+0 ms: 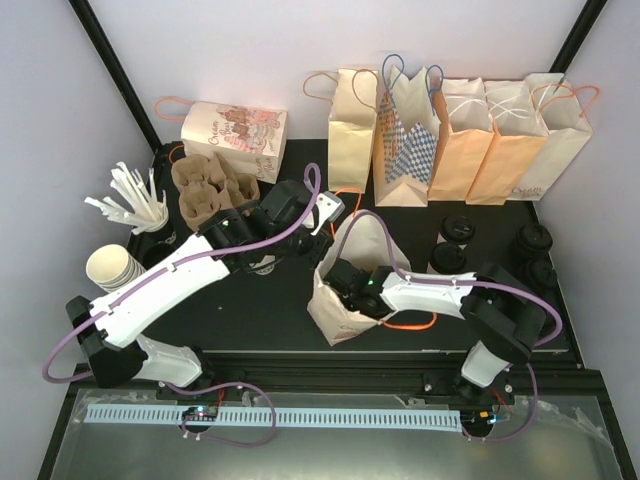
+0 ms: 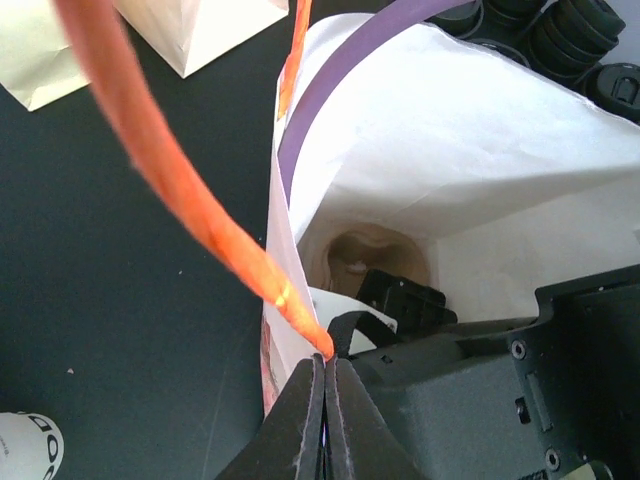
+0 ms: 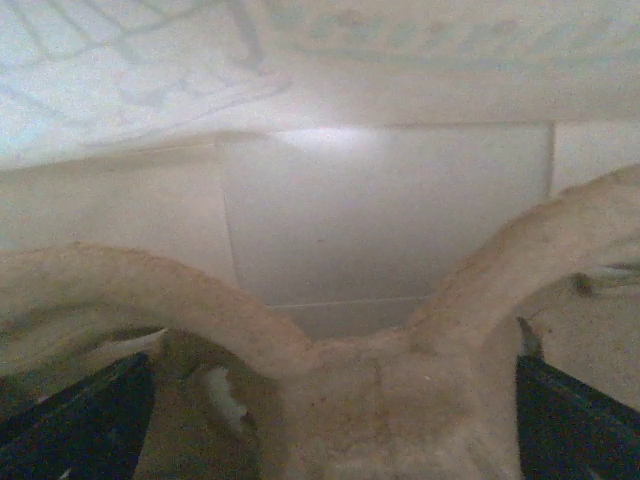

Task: Pack the takeout coffee

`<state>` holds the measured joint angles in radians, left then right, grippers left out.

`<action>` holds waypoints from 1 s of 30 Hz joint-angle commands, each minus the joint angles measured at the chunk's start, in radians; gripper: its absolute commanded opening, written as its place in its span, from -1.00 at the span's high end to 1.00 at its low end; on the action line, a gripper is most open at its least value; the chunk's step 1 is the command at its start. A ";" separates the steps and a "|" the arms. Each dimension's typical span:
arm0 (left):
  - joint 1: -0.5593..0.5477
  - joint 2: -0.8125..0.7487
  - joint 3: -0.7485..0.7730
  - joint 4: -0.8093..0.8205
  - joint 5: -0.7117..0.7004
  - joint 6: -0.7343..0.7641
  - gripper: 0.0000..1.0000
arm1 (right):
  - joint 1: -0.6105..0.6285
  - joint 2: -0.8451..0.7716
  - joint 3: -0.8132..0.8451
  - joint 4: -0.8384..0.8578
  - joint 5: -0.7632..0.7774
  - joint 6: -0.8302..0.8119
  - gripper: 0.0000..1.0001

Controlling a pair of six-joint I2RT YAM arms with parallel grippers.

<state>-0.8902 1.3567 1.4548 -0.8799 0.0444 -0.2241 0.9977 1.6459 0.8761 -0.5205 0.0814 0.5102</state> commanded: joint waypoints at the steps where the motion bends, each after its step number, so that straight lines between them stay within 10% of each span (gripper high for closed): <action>1: 0.002 -0.059 0.015 0.063 0.031 0.012 0.97 | -0.004 -0.019 -0.034 -0.133 -0.038 0.024 -1.00; 30: 0.002 -0.114 -0.039 0.008 -0.016 0.029 0.96 | -0.004 -0.359 0.398 -0.476 0.028 -0.034 -1.00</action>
<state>-0.8902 1.2610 1.4151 -0.8429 0.0605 -0.2165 0.9974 1.3380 1.2030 -0.9592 0.0856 0.4957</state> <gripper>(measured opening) 0.021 0.999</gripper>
